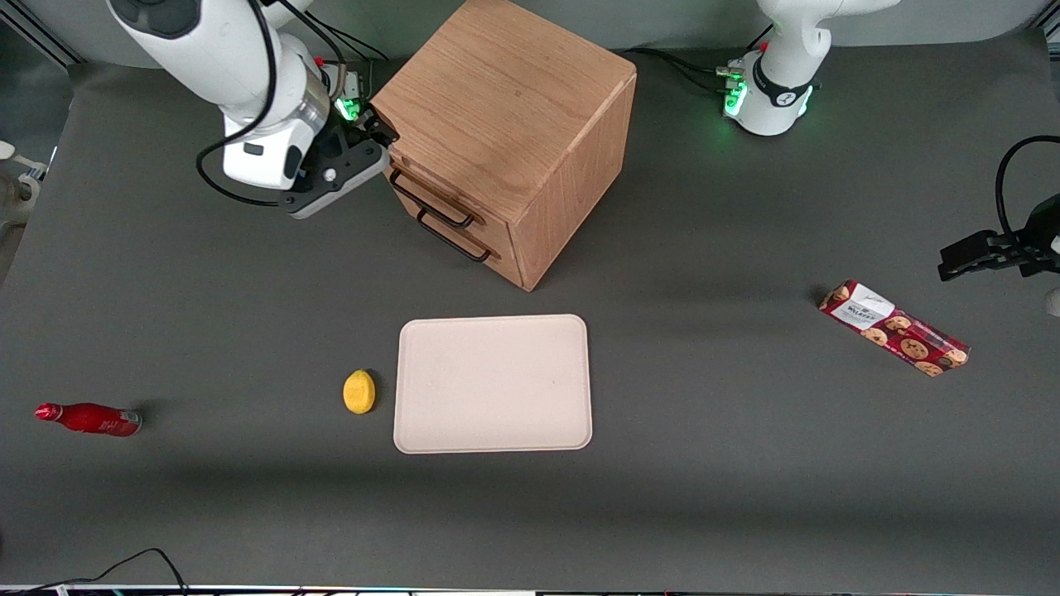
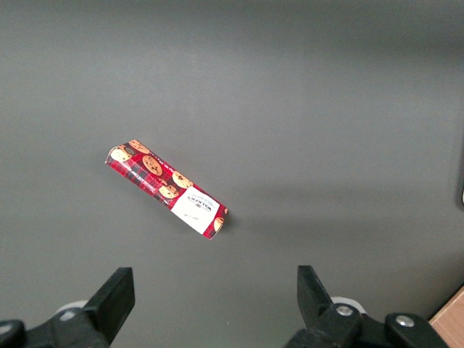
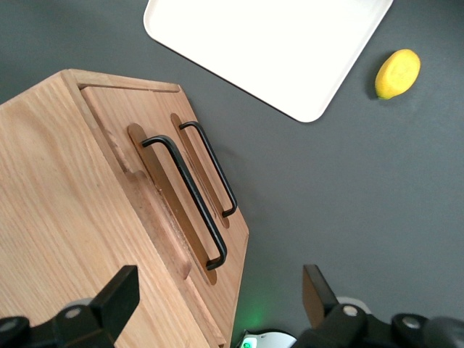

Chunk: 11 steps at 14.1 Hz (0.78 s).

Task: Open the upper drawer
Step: 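Lower the right gripper onto the upper drawer's black handle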

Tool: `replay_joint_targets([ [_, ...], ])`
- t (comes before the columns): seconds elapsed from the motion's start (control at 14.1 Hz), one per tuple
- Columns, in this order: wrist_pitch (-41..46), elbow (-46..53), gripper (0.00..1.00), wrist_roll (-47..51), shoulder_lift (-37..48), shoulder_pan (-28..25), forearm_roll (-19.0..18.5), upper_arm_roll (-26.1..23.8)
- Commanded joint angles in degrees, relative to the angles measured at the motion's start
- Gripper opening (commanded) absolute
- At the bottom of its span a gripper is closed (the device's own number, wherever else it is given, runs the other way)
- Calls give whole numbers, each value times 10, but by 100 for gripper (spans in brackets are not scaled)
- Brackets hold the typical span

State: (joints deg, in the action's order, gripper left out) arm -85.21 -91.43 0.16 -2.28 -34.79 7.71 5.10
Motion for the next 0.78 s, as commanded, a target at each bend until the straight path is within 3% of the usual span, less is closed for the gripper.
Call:
replay_joint_targets([
  [0.0, 7, 7, 100, -16, -11, -7, 10, 12],
  [0.14, 4, -3, 100, -49, -19, -7, 19, 11],
  [0.36, 0, -37, 100, -76, -27, -6, 79, 13],
  [0.71, -13, -59, 100, -154, -49, -5, 85, 13],
])
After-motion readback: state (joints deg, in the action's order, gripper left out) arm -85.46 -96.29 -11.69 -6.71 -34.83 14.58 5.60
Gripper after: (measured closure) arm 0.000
